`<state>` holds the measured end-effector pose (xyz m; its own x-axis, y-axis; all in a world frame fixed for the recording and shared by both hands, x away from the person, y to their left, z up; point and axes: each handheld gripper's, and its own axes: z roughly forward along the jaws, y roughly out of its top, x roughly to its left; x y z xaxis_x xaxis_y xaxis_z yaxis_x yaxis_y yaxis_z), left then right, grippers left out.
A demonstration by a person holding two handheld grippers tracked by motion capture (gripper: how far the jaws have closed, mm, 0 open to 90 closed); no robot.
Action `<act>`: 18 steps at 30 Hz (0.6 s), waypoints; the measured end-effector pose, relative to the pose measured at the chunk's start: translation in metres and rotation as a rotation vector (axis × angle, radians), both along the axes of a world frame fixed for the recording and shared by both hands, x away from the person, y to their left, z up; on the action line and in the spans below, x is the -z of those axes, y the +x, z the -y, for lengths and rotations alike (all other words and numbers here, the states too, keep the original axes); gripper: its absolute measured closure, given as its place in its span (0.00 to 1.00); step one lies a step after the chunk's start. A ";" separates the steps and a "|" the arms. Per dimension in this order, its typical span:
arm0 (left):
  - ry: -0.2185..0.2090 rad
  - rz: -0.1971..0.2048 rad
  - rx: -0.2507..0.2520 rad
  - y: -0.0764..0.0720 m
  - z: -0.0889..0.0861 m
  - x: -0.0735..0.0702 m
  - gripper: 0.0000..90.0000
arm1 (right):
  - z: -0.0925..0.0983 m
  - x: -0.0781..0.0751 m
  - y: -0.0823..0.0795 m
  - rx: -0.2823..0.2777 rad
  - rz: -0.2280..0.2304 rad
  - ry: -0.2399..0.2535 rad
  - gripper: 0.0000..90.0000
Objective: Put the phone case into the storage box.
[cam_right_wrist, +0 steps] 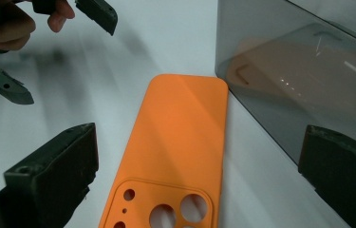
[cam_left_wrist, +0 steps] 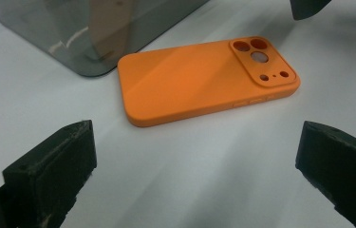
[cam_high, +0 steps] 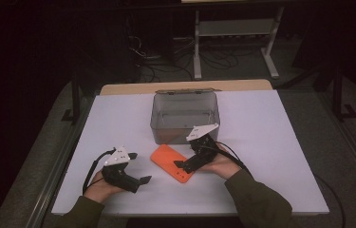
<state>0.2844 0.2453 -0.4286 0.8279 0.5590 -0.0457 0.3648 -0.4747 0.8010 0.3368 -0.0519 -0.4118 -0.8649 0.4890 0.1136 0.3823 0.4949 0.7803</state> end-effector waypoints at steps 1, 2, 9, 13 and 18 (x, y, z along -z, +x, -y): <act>0.000 0.000 0.000 0.000 0.000 0.000 0.00 | -0.001 0.000 0.000 0.001 -0.001 0.001 0.00; 0.000 0.000 0.000 0.000 0.000 0.000 0.00 | -0.002 0.000 0.000 0.000 0.001 0.001 0.00; 0.000 0.001 0.001 0.000 0.000 0.000 0.00 | -0.007 0.000 0.002 0.009 0.005 0.008 0.00; 0.000 0.001 0.001 0.000 0.000 0.000 0.00 | -0.008 -0.001 0.000 0.014 0.004 0.004 0.00; 0.001 0.001 0.001 0.000 0.000 0.000 0.00 | -0.009 0.000 -0.001 0.021 0.006 -0.007 0.00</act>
